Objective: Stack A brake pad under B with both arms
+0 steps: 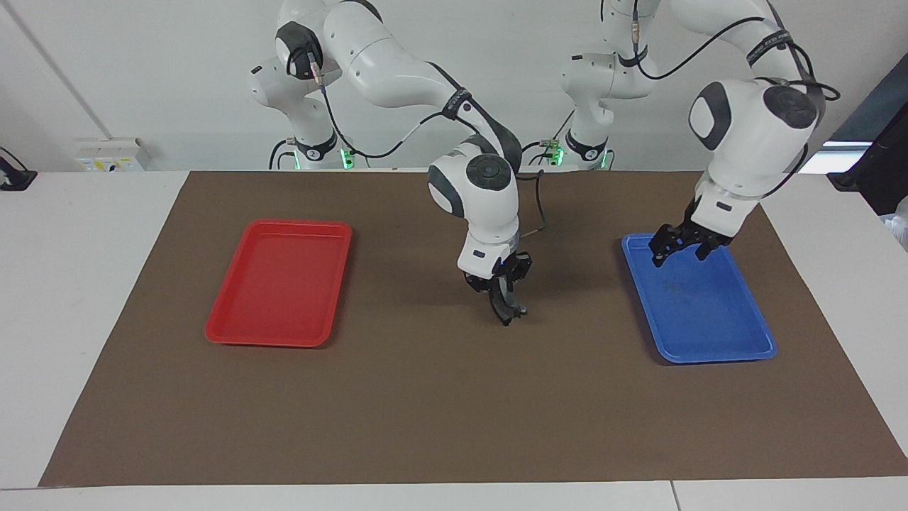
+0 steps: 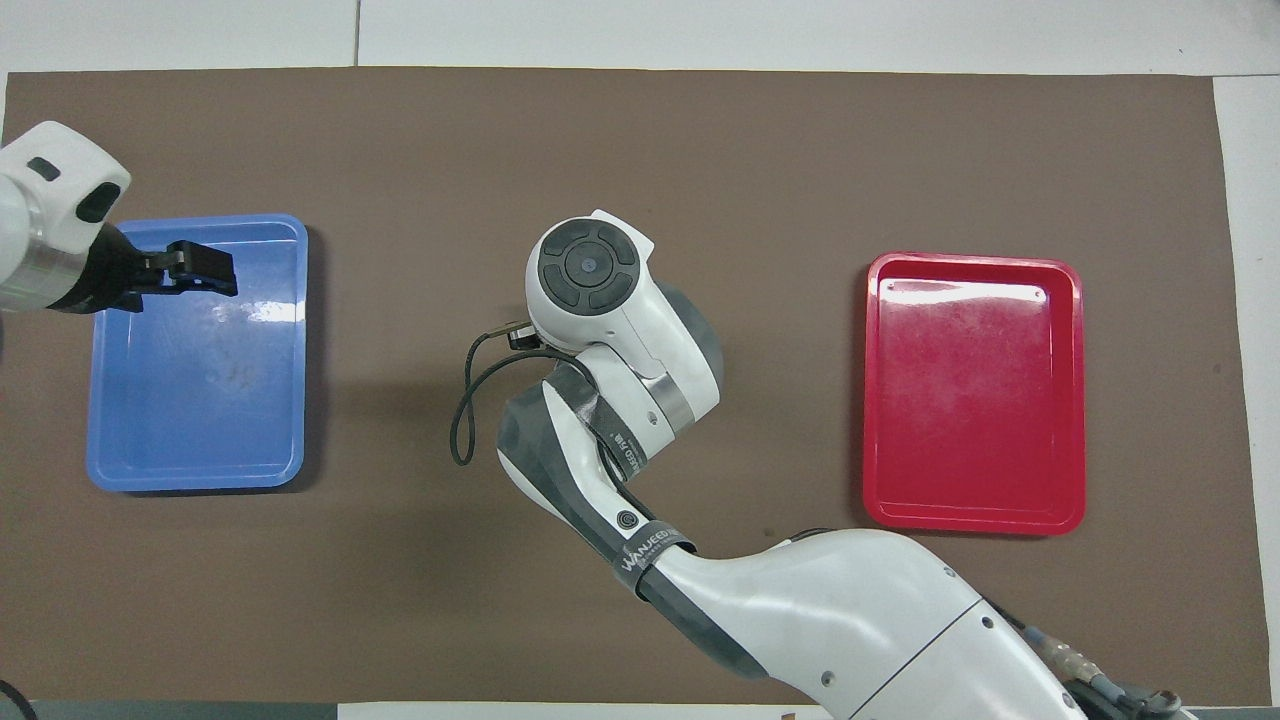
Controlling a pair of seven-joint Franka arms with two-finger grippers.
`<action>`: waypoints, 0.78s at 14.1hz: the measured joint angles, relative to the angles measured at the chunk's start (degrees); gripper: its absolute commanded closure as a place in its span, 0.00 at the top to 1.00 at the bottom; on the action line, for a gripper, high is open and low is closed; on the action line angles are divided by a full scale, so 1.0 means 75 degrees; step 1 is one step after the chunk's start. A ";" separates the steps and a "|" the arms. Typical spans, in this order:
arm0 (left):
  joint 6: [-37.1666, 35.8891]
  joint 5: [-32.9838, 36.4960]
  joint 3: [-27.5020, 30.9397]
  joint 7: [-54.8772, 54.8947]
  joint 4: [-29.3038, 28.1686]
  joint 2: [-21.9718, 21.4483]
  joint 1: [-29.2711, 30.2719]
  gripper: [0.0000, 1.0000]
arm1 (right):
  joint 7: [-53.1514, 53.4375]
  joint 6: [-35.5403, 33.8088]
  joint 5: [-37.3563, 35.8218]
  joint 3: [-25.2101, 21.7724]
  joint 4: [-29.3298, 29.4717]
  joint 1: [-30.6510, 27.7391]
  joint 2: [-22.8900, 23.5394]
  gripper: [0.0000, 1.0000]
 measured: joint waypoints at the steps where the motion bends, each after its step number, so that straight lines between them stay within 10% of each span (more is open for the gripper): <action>1: -0.0291 0.0000 0.0004 0.0122 0.0217 -0.0088 0.0150 0.99 | -0.0059 0.0153 -0.0006 -0.0001 -0.0134 -0.0024 -0.0002 0.03; 11: -0.2467 0.0001 0.0021 0.0348 0.1970 -0.0147 0.0577 0.99 | -0.0260 0.1215 -0.0008 0.0001 -0.1026 -0.0046 -0.0084 0.07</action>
